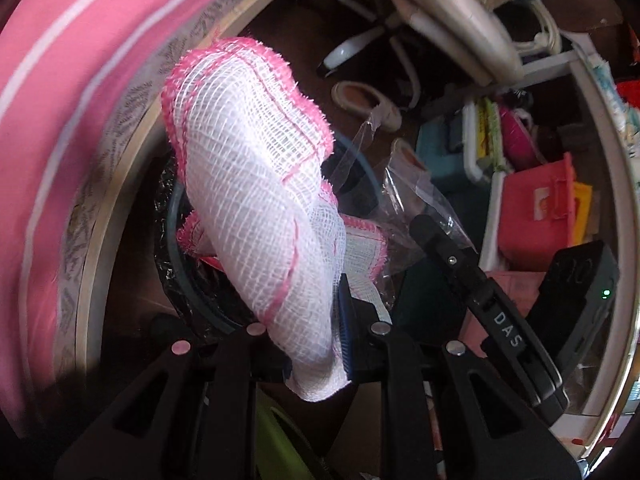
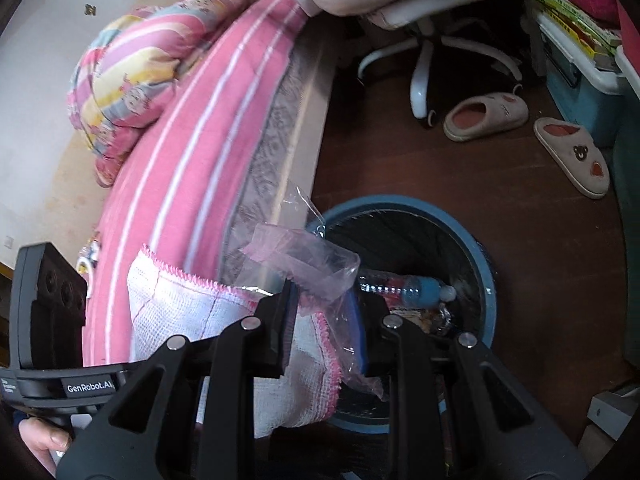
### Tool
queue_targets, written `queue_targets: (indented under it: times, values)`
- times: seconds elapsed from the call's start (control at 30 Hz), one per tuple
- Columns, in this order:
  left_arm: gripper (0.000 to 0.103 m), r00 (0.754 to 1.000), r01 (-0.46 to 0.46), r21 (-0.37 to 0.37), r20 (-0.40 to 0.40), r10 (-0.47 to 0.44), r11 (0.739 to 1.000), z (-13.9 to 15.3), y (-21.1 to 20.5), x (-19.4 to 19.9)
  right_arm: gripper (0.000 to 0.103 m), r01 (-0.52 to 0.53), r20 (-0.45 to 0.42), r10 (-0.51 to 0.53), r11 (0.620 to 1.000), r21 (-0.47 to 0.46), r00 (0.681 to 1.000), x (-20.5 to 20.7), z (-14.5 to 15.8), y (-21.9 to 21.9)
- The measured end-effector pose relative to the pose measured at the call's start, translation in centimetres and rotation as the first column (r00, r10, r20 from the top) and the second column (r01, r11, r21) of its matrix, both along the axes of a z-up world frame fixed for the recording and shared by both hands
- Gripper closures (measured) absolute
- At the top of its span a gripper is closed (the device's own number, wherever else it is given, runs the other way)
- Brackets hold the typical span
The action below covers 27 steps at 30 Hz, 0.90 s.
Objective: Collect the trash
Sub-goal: 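Carry the mesh cloth and plastic bag with both tools over the trash bin, then open both tools to drop the cloth and bag into the bin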
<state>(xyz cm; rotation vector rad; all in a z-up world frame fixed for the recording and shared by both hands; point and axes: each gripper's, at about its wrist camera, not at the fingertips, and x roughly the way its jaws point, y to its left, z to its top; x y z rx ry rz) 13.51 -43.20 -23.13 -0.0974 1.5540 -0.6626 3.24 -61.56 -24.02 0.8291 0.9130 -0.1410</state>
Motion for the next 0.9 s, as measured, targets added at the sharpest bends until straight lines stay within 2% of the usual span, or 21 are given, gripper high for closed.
queue_targets:
  times: [0.17, 0.37, 0.43, 0.47, 0.5, 0.57, 0.67, 0.77, 0.9]
  values:
    - [0.086, 0.999, 0.047, 0.047, -0.014, -0.047, 0.998, -2.1, -1.6, 0.4, 0.077, -0.003, -0.053, 0.003, 1.000, -0.014, 0.999, 0.4, -1.4, 0.3]
    - [0.083, 0.997, 0.036, 0.064, -0.068, -0.032, 0.997, -4.1, -2.3, 1.2, 0.075, -0.008, -0.100, 0.005, 1.000, -0.029, 0.995, 0.8, -2.6, 0.4]
    - [0.075, 0.996, 0.033, 0.064, -0.086, -0.027, 0.997, -4.5, -2.3, 1.3, 0.074, -0.007, -0.110, 0.003, 1.000, -0.029, 0.994, 0.9, -2.8, 0.5]
    - [0.066, 0.995, 0.028, 0.063, -0.094, -0.022, 0.998, -4.7, -2.3, 1.4, 0.073, -0.004, -0.112, 0.001, 1.000, -0.031, 0.994, 0.9, -2.8, 0.5]
    - [0.050, 0.995, 0.025, 0.064, -0.097, -0.019, 0.998, -4.6, -1.9, 1.4, 0.071, -0.002, -0.115, -0.001, 0.999, -0.033, 0.993, 0.9, -2.9, 0.5]
    - [0.038, 0.996, 0.012, 0.072, -0.090, -0.006, 0.997, -4.3, -1.7, 1.5, 0.055, 0.005, -0.119, -0.009, 0.999, -0.038, 0.993, 0.9, -2.8, 0.5]
    - [0.028, 0.995, -0.006, 0.049, -0.096, 0.011, 0.999, -3.9, -1.5, 1.7, 0.044, 0.014, -0.119, -0.022, 0.998, -0.064, 0.993, 0.7, -2.4, 0.6]
    - [0.027, 0.994, -0.025, 0.033, -0.104, 0.028, 0.999, -3.7, -1.1, 1.8, 0.032, 0.017, -0.113, -0.029, 0.994, -0.110, 0.993, 0.7, -1.5, 0.9]
    - [0.026, 0.994, -0.059, 0.001, -0.092, 0.059, 0.998, -2.6, -0.3, 1.9, 0.021, 0.024, -0.107, -0.044, 0.982, -0.186, 0.993, 0.4, -0.2, 1.2]
